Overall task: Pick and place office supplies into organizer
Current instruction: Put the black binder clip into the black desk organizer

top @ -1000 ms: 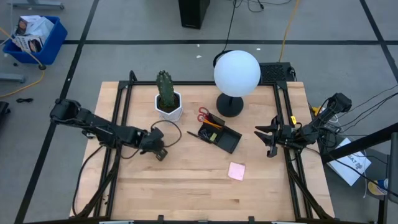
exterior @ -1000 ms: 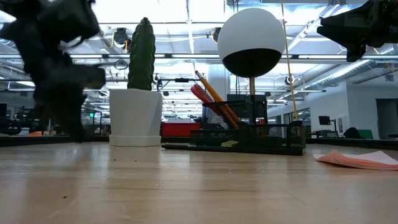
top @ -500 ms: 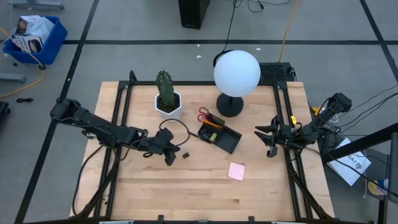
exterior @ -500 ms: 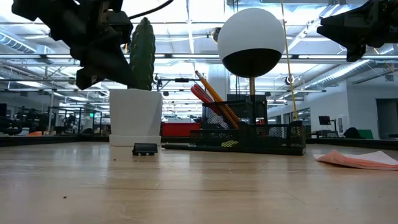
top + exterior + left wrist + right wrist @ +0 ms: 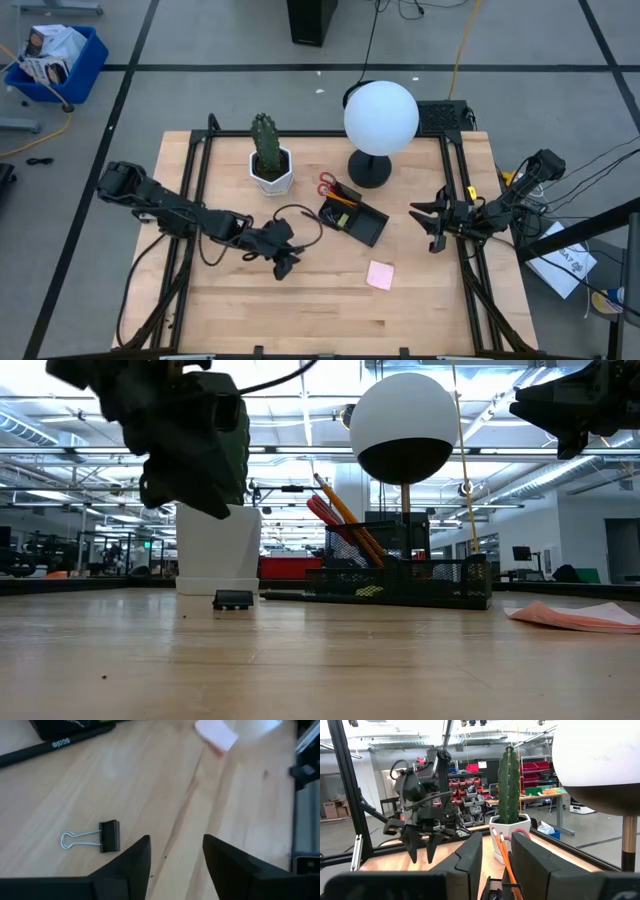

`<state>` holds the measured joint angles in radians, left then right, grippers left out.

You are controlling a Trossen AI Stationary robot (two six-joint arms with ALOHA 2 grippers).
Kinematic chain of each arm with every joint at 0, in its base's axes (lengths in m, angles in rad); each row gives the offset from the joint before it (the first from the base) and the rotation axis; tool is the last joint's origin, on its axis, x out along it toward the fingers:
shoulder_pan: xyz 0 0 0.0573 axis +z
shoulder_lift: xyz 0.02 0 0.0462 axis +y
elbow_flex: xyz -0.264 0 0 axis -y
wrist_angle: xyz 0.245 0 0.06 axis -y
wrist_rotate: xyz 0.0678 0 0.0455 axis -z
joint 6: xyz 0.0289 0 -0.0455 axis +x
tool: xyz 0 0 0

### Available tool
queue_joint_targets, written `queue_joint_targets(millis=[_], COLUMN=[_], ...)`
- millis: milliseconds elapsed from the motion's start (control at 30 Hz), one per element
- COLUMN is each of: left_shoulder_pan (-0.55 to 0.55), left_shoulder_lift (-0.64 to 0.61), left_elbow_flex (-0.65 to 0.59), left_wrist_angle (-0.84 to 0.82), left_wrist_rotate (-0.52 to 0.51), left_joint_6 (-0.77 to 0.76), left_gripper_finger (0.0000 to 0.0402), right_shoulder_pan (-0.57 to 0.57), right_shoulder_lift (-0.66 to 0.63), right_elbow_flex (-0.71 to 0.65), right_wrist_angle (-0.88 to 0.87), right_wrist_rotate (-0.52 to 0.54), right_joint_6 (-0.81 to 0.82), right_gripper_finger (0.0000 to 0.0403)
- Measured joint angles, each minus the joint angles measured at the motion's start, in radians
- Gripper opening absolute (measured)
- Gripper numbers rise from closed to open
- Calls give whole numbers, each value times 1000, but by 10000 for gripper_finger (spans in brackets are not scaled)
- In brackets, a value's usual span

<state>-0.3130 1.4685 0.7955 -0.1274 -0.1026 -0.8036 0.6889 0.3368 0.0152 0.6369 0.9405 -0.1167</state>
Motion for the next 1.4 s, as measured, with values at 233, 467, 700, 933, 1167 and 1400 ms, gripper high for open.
queue_joint_targets(millis=[233,467,700,933,1167,1400], left_shoulder_pan=[-3,-17,-5,31,60,72], left_shoulder_lift=[117,262,403,521,553,555], left_elbow_flex=[213,391,527,625,656,655], left_wrist_angle=[-329,-569,-677,-759,-816,-806], left_wrist_rotate=[6,4,0,-21,-74,-81], left_joint_6=[66,109,171,193,193,195], left_gripper_finger=[186,160,154,154,154,154], right_shoulder_pan=[0,0,0,0,0,0], right_shoulder_lift=[0,0,0,0,0,0], right_elbow_flex=[0,0,0,0,0,0], right_wrist_angle=[1,2,1,1,1,0], right_wrist_rotate=[0,0,0,0,0,0], right_joint_6=[0,0,0,0,0,-64], right_gripper_finger=[100,100,100,100,100,100])
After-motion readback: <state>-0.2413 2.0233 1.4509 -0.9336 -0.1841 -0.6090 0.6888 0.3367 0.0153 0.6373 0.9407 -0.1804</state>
